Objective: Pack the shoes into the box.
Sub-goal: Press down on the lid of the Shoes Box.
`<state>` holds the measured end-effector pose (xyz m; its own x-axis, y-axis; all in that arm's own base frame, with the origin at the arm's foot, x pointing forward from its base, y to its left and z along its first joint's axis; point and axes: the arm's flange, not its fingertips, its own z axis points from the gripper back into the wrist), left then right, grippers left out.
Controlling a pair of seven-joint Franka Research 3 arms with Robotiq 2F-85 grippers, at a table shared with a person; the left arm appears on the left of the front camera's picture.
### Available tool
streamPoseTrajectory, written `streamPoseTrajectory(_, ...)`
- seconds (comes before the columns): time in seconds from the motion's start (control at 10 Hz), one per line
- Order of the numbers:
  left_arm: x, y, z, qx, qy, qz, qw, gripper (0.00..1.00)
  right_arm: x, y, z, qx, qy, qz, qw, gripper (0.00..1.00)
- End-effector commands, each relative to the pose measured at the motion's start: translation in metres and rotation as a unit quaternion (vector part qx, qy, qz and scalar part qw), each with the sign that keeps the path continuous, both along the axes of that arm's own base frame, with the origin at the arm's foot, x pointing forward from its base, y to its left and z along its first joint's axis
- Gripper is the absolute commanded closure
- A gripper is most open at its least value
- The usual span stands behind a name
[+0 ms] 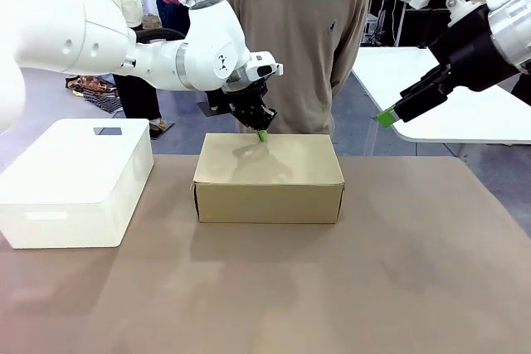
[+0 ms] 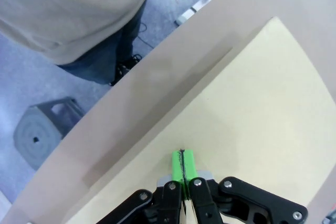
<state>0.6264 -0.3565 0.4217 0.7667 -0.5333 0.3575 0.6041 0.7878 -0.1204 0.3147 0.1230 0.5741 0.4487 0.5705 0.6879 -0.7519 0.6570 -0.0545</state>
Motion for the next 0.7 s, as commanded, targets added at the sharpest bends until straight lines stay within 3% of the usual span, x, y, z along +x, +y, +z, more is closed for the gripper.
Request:
streamPoseTrajectory(0.0,0.005,0.001,-0.003,0.013,0.009,0.017,1.000,1.00,0.000,0.002,-0.003,0.001,-0.002,-0.015,1.000,0.00)
streamPoseTrajectory(0.1,0.004,0.003,-0.003,0.010,0.009,0.017,1.000,1.00,0.000,0.002,-0.003,0.001,-0.002,-0.015,1.000,0.00)
streamPoseTrajectory(0.4,-0.018,0.011,0.049,0.001,-0.034,0.031,0.999,1.00,0.000,0.002,-0.003,0.001,-0.002,-0.015,1.000,0.00)
streamPoseTrajectory(0.6,-0.030,0.012,0.063,0.003,-0.036,0.033,0.999,1.00,0.000,0.002,-0.003,0.001,-0.002,-0.015,1.000,0.00)
